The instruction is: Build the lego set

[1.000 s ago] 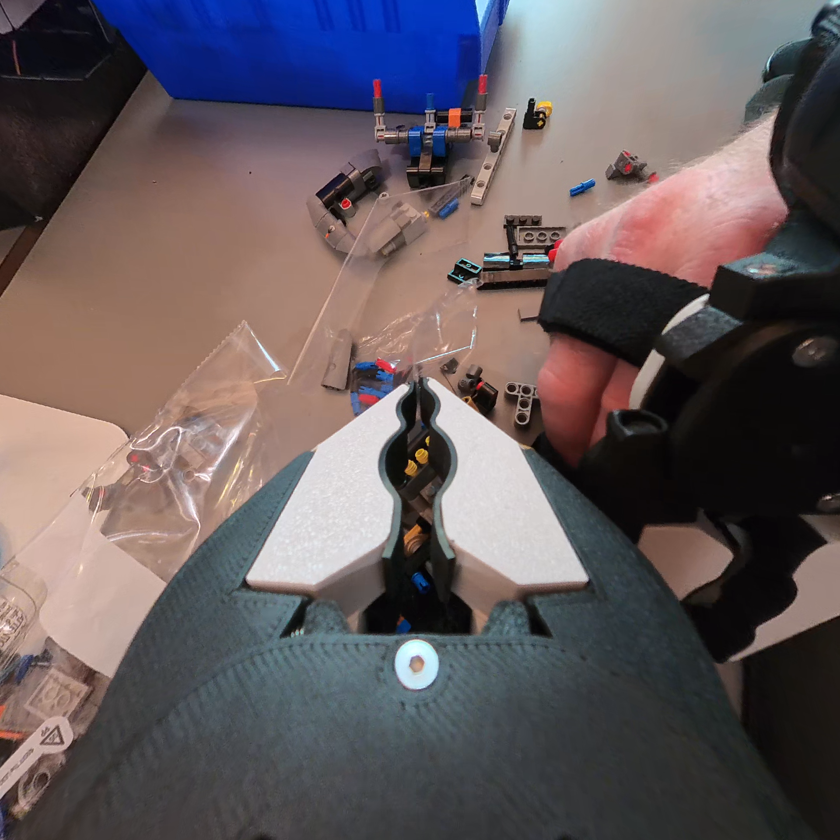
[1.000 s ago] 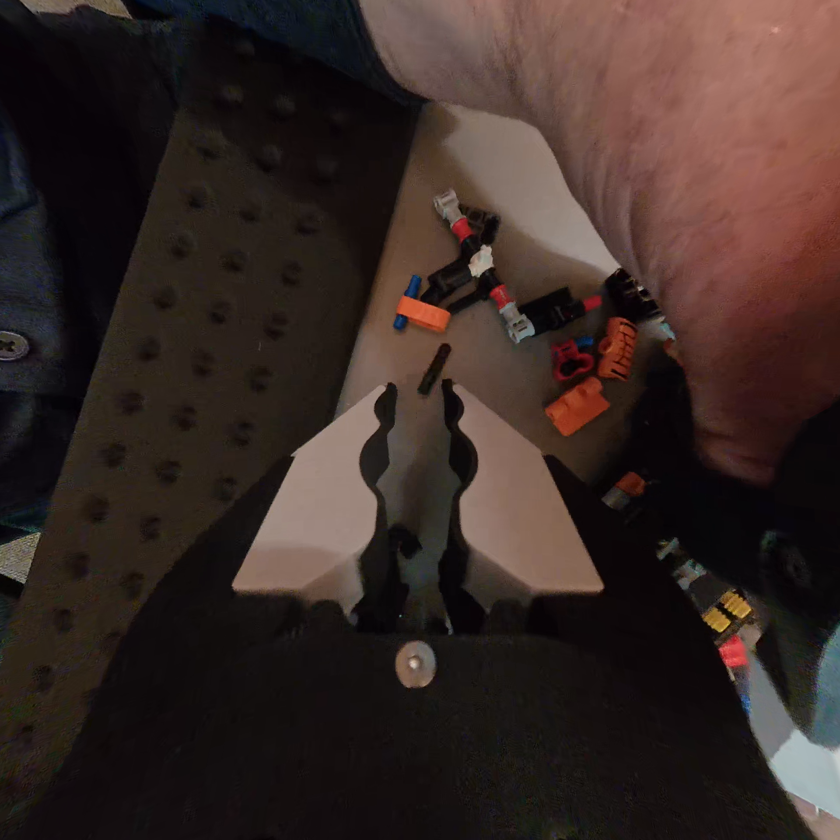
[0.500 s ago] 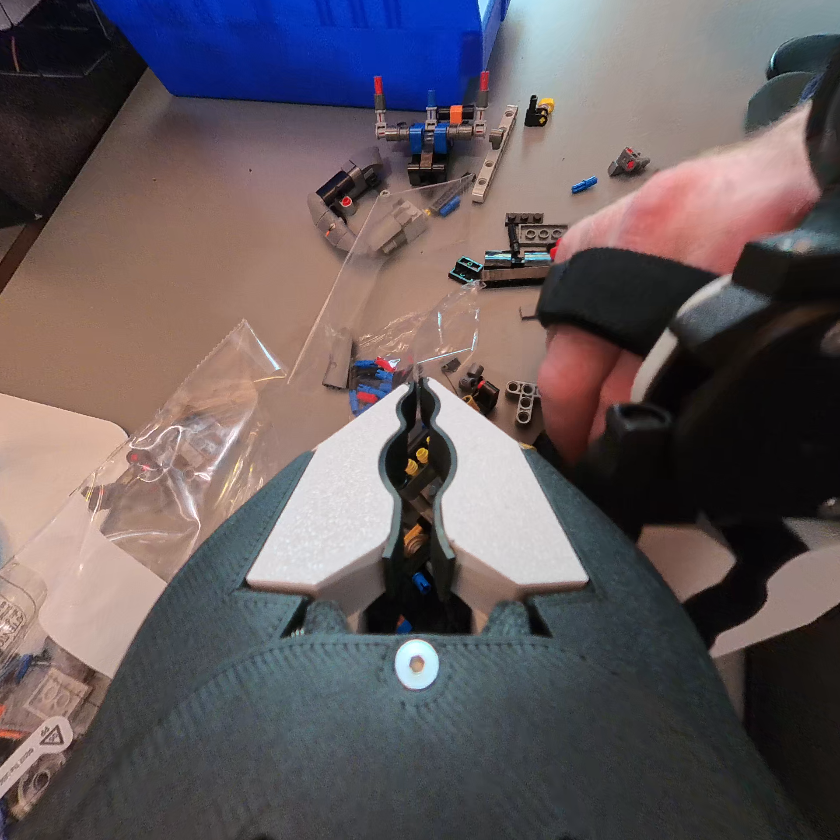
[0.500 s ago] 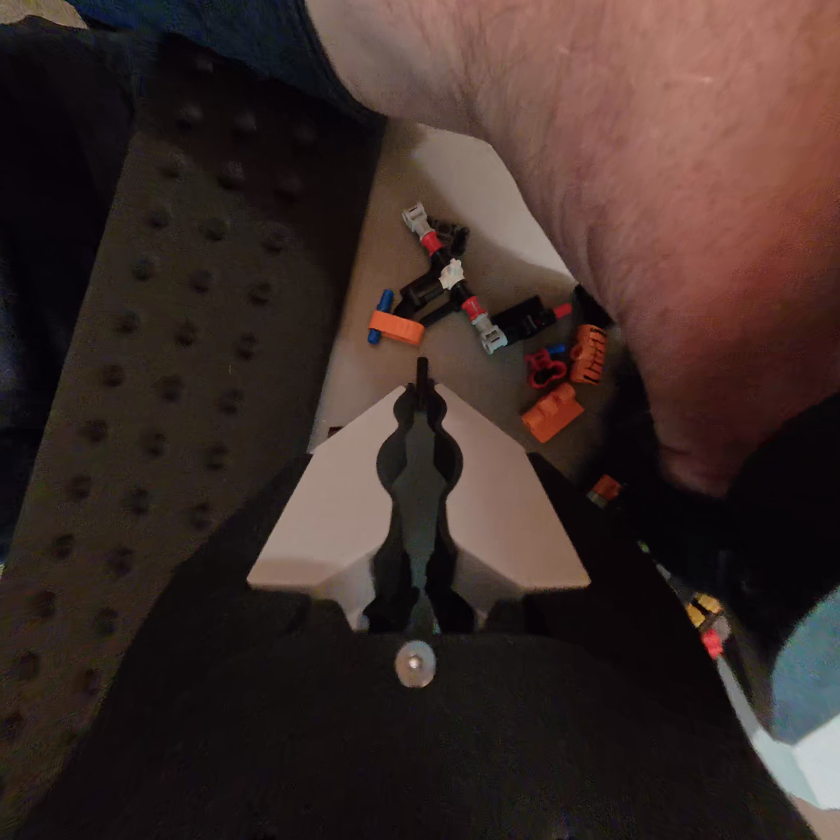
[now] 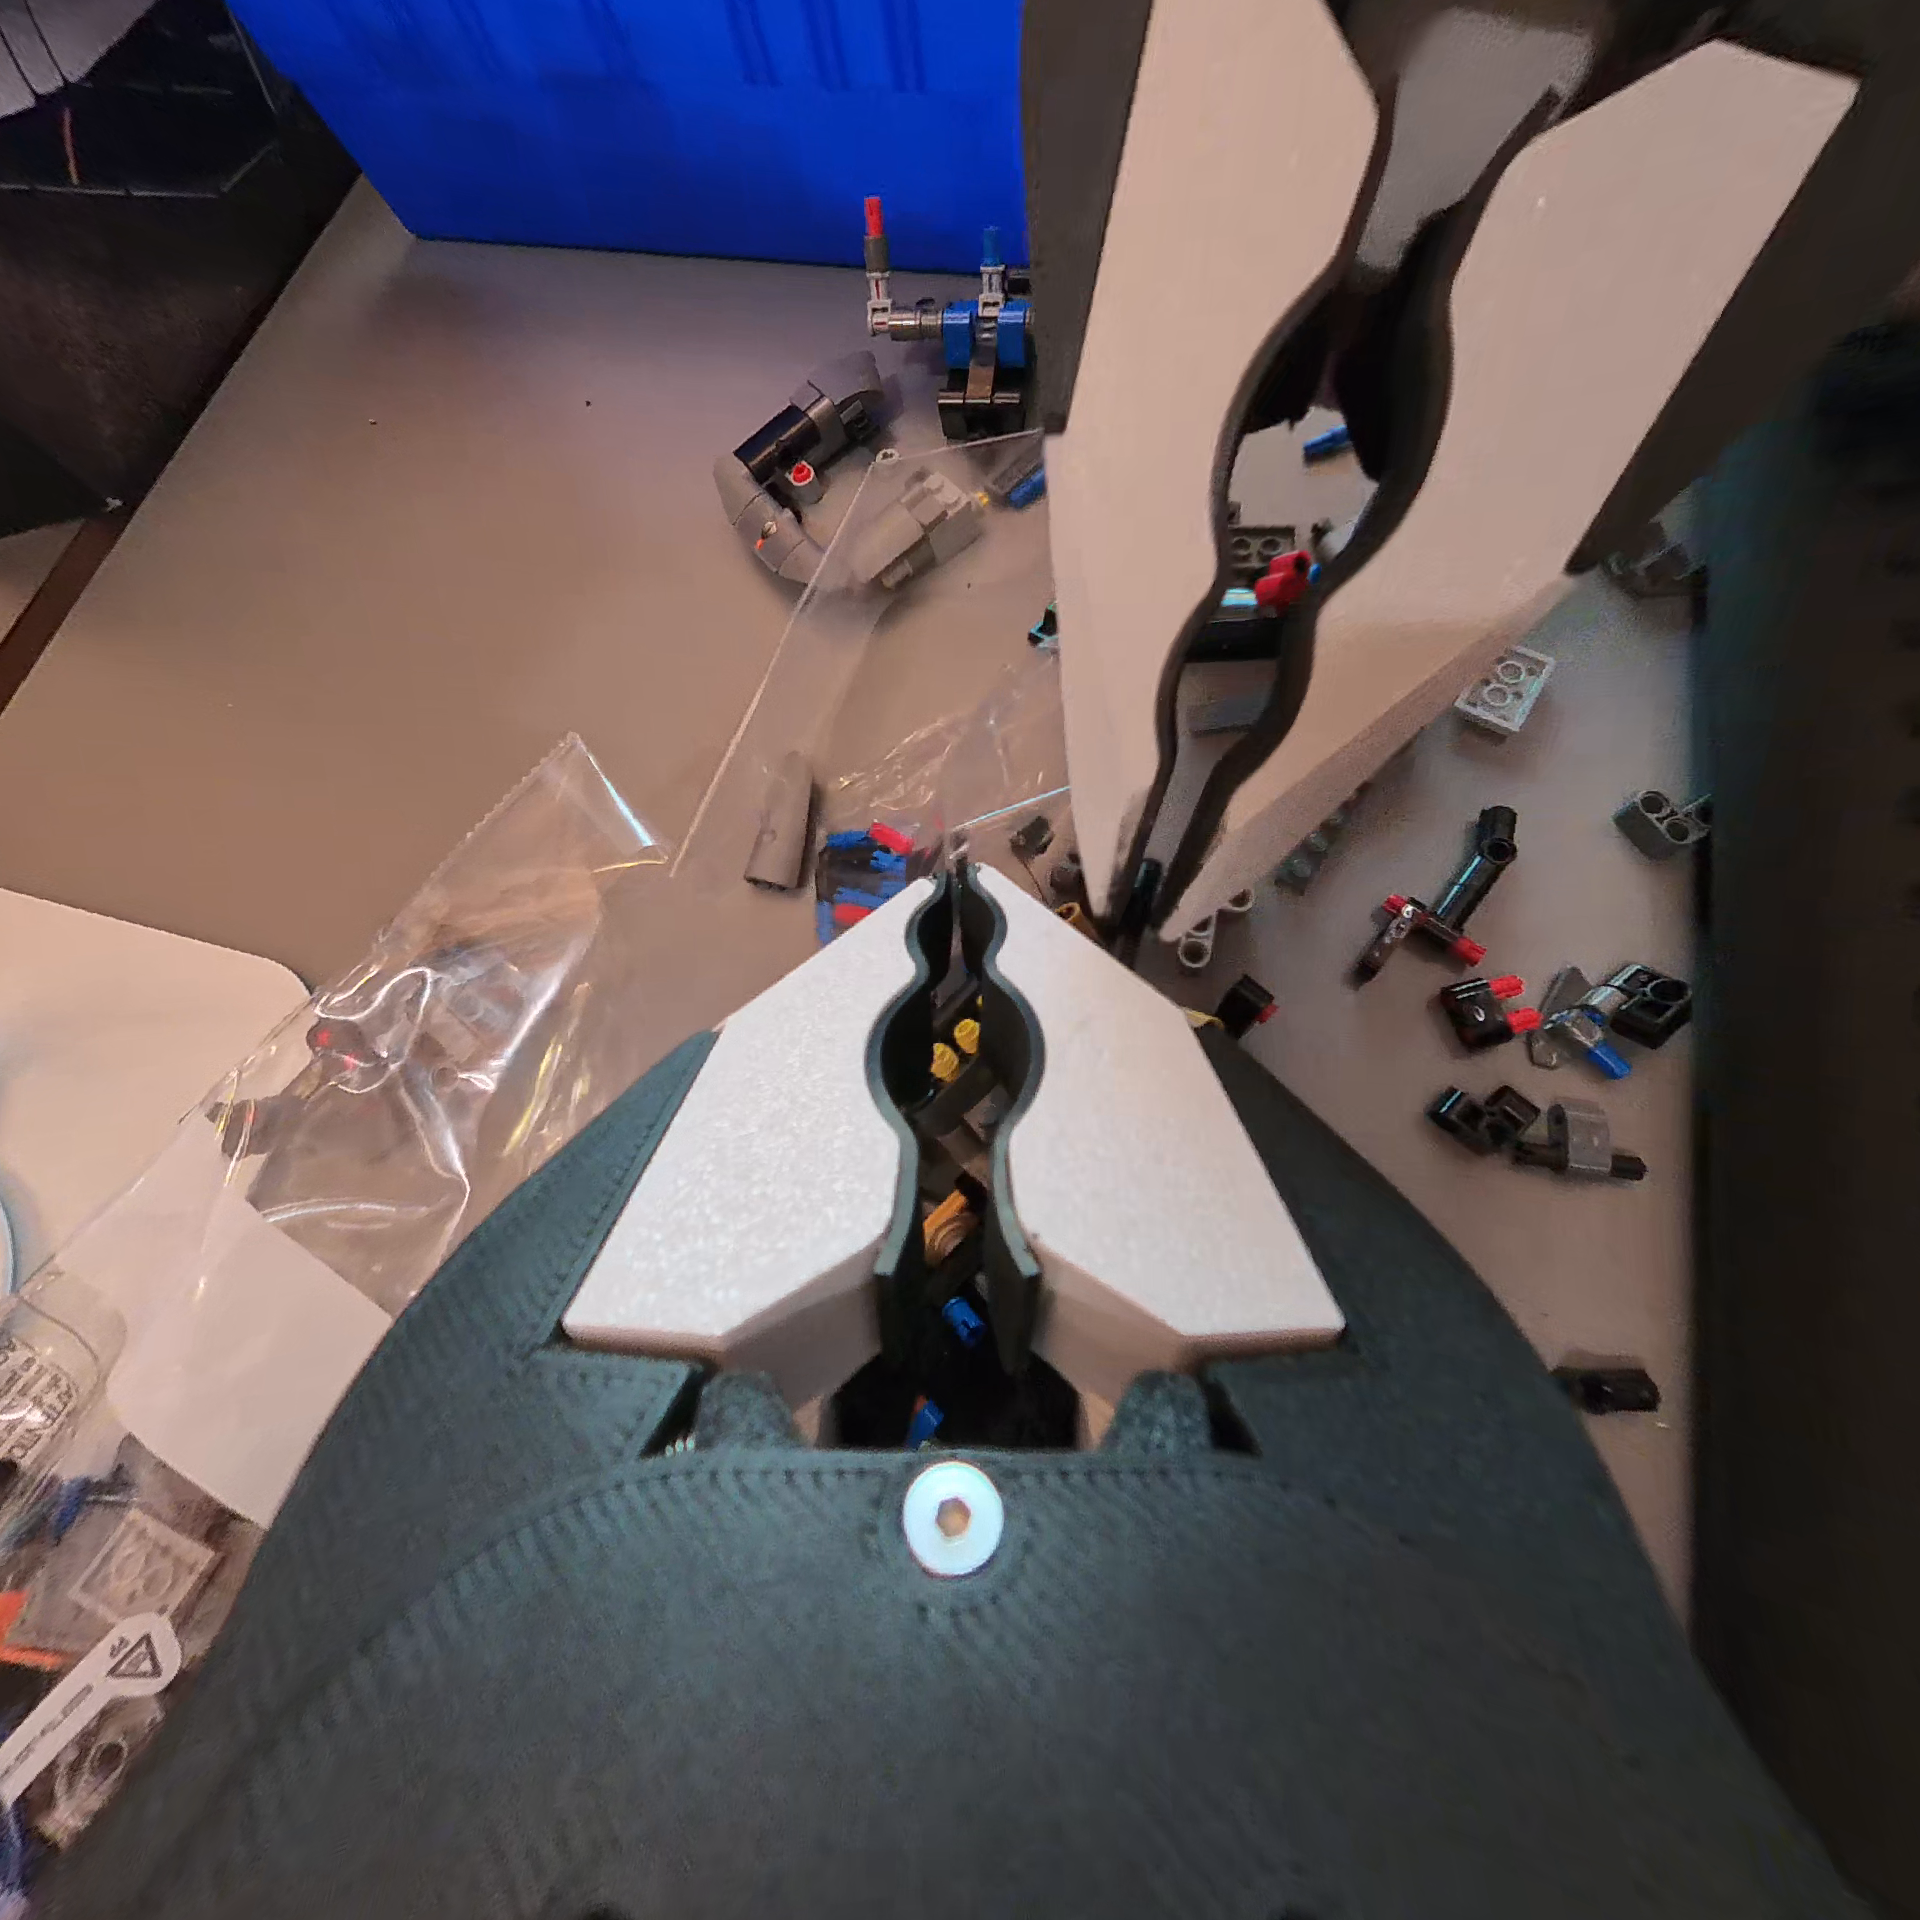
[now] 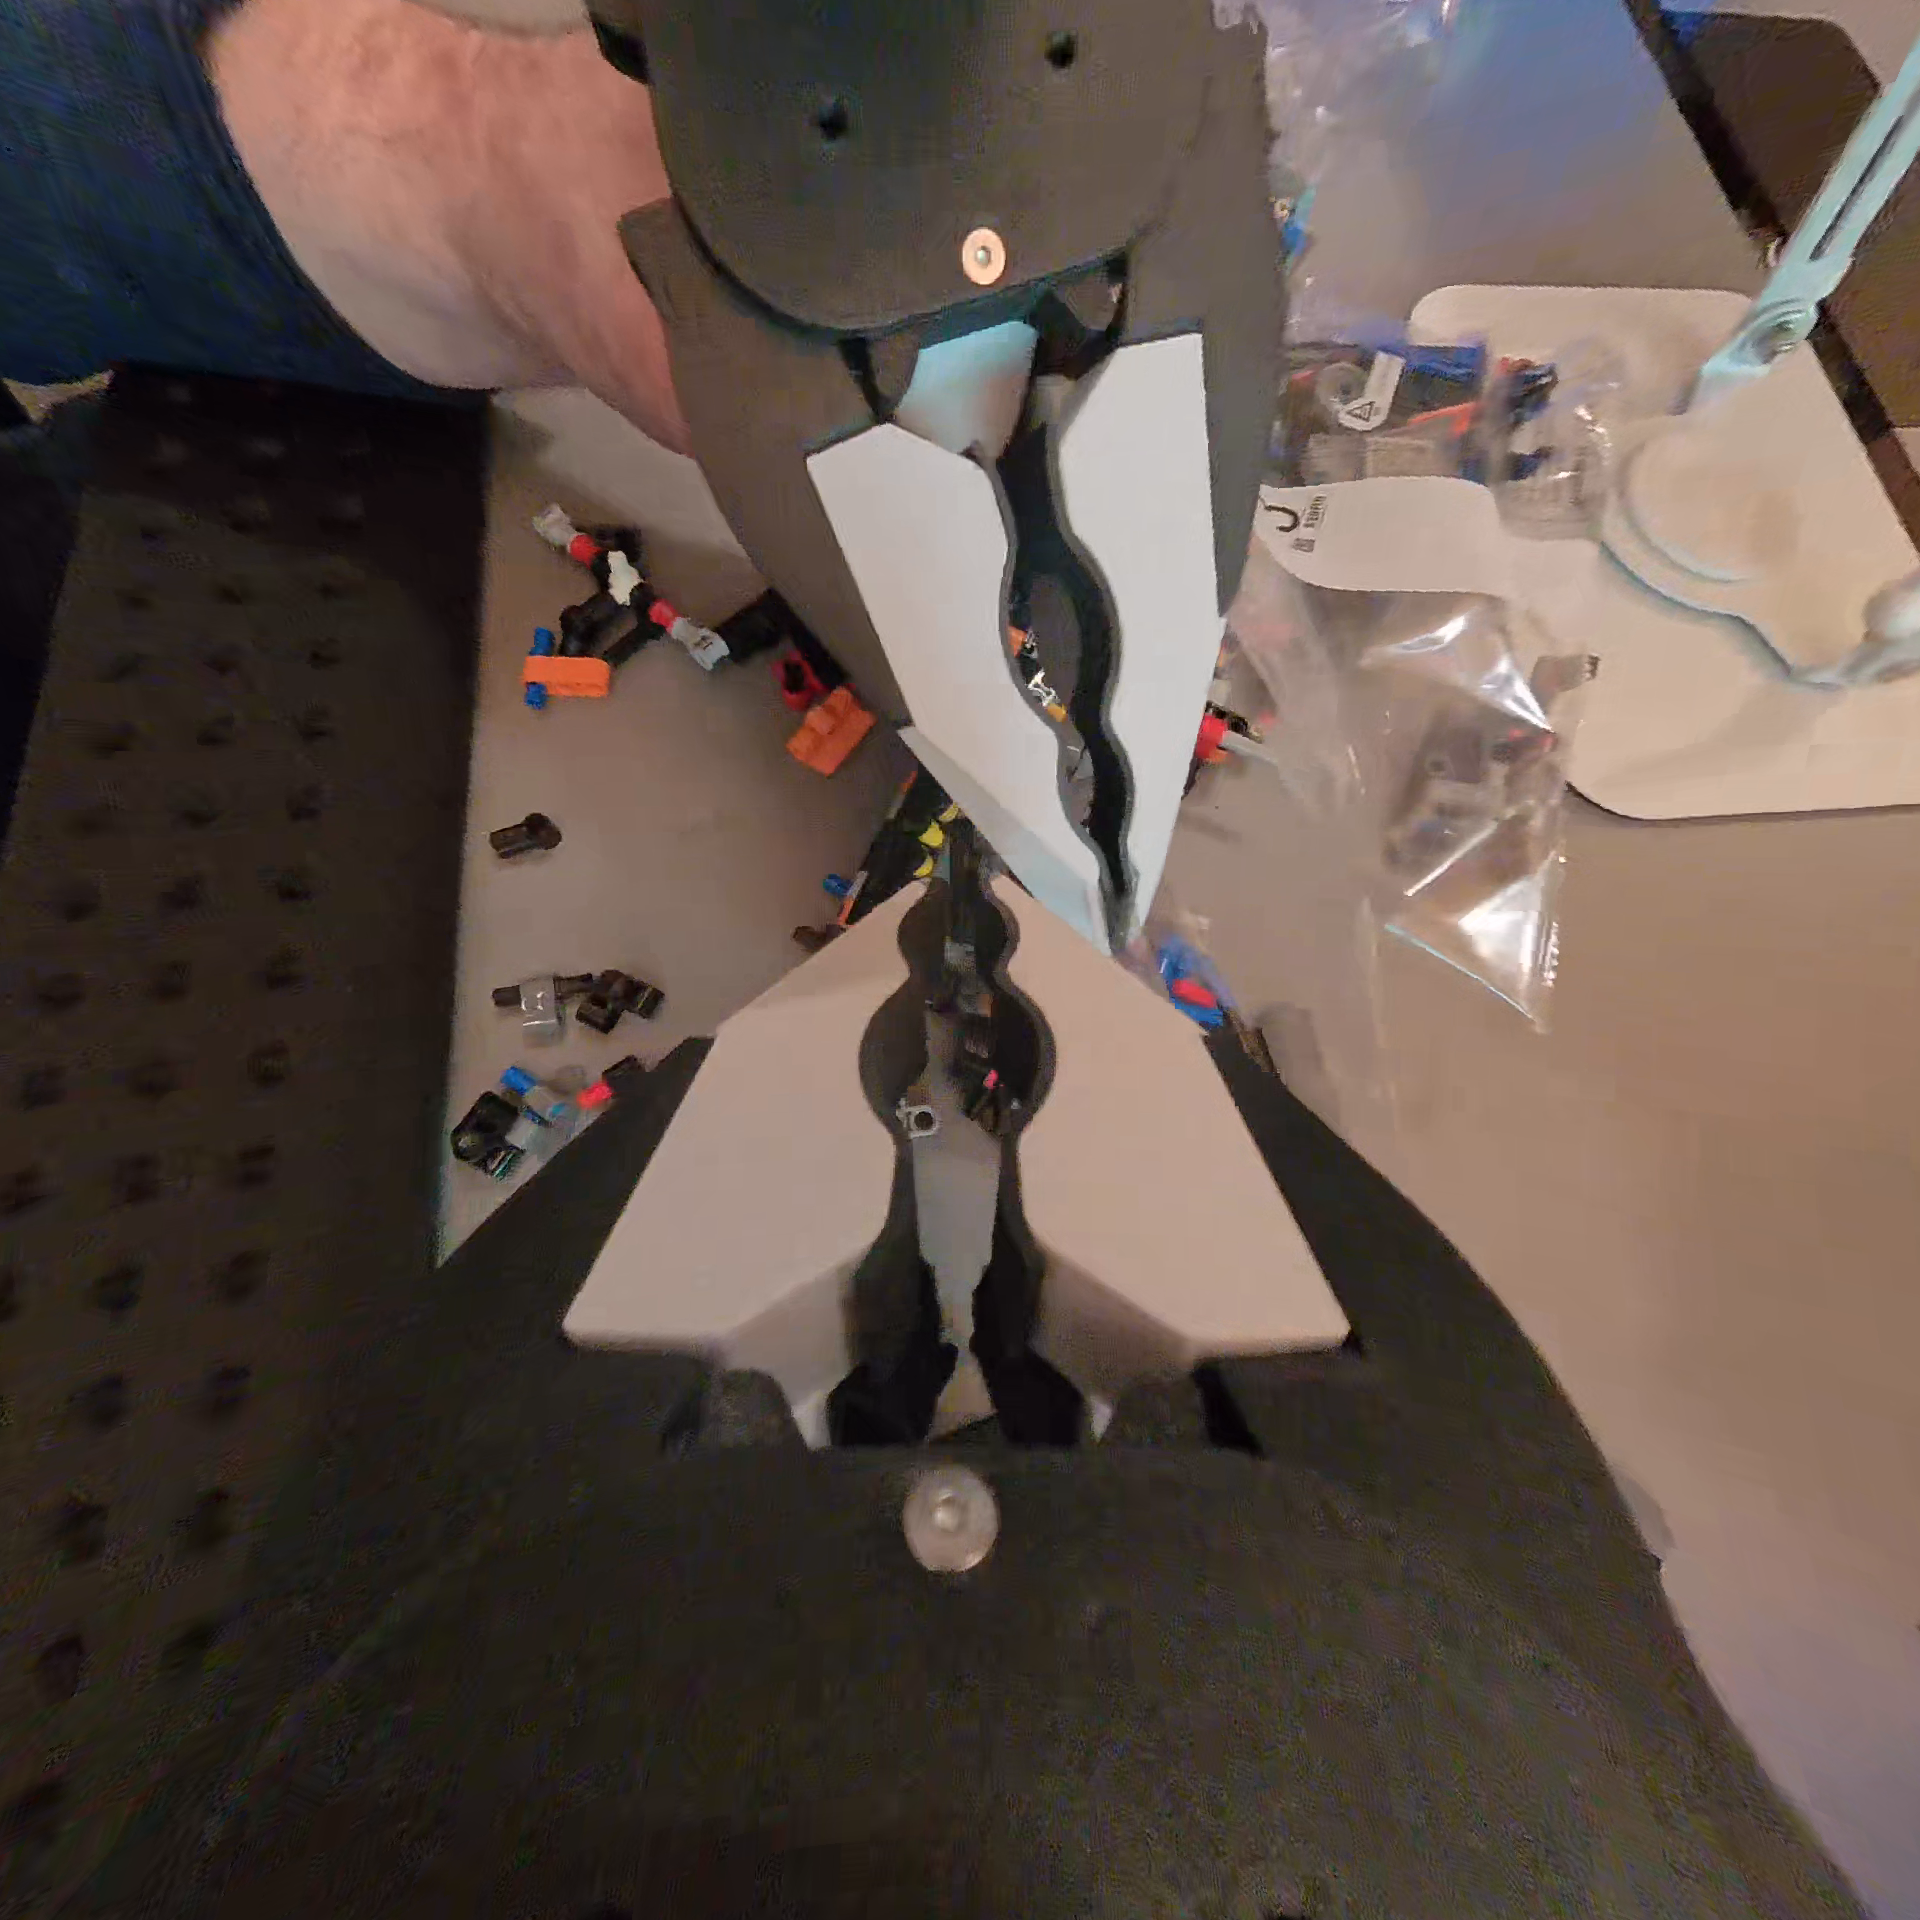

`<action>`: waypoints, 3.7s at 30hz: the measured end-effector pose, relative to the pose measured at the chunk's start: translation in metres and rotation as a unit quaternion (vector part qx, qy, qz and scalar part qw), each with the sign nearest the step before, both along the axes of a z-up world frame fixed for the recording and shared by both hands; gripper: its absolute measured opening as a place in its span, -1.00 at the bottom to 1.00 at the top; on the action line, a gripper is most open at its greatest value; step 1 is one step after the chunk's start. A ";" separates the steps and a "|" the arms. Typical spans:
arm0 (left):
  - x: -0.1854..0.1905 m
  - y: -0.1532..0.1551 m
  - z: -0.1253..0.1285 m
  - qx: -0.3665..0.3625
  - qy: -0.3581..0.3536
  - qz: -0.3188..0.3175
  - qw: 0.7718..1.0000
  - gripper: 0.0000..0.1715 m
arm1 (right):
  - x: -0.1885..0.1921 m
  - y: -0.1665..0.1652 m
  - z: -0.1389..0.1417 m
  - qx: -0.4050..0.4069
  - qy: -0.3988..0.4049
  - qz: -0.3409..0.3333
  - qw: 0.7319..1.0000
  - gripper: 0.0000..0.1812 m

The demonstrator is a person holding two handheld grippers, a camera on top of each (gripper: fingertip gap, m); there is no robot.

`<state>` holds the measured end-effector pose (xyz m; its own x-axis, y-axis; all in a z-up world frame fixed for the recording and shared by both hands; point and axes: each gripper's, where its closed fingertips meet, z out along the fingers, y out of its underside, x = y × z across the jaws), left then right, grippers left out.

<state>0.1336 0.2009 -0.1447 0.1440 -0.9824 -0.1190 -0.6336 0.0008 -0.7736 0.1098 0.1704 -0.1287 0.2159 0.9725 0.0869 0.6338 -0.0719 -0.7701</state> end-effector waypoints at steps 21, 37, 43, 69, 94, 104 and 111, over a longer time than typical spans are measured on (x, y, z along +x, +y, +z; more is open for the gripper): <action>0.002 -0.001 -0.004 0.000 0.007 -0.003 1.000 -1.00 | 0.038 0.016 -0.011 -0.004 -0.047 -0.050 0.998 -0.98; 0.001 -0.001 -0.004 0.000 0.006 -0.003 1.000 -1.00 | -0.003 -0.054 -0.015 -0.029 -0.036 0.132 0.990 -0.86; 0.001 -0.001 -0.004 0.000 0.007 -0.003 1.000 -1.00 | -0.041 -0.093 -0.049 -0.071 -0.087 0.213 0.970 -0.78; 0.000 -0.002 0.000 0.002 0.002 -0.003 1.000 -1.00 | 0.018 0.008 -0.004 -0.016 0.003 -0.020 1.000 -0.86; 0.000 -0.001 -0.002 0.002 0.004 -0.001 1.000 -1.00 | 0.045 0.036 -0.003 0.013 -0.016 -0.105 0.994 -0.83; 0.001 -0.002 -0.004 -0.001 0.006 -0.003 1.000 -1.00 | 0.014 -0.052 -0.010 -0.045 -0.019 0.130 0.990 -0.88; 0.001 -0.001 -0.005 -0.001 0.008 -0.002 1.000 -1.00 | -0.013 -0.083 -0.055 -0.075 -0.108 0.199 0.971 -0.77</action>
<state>0.1344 0.1998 -0.1496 0.1381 -0.9833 -0.1183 -0.6457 0.0011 -0.7636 0.0970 0.0872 -0.1842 -0.1870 0.9805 -0.0599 0.7797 0.1110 -0.6162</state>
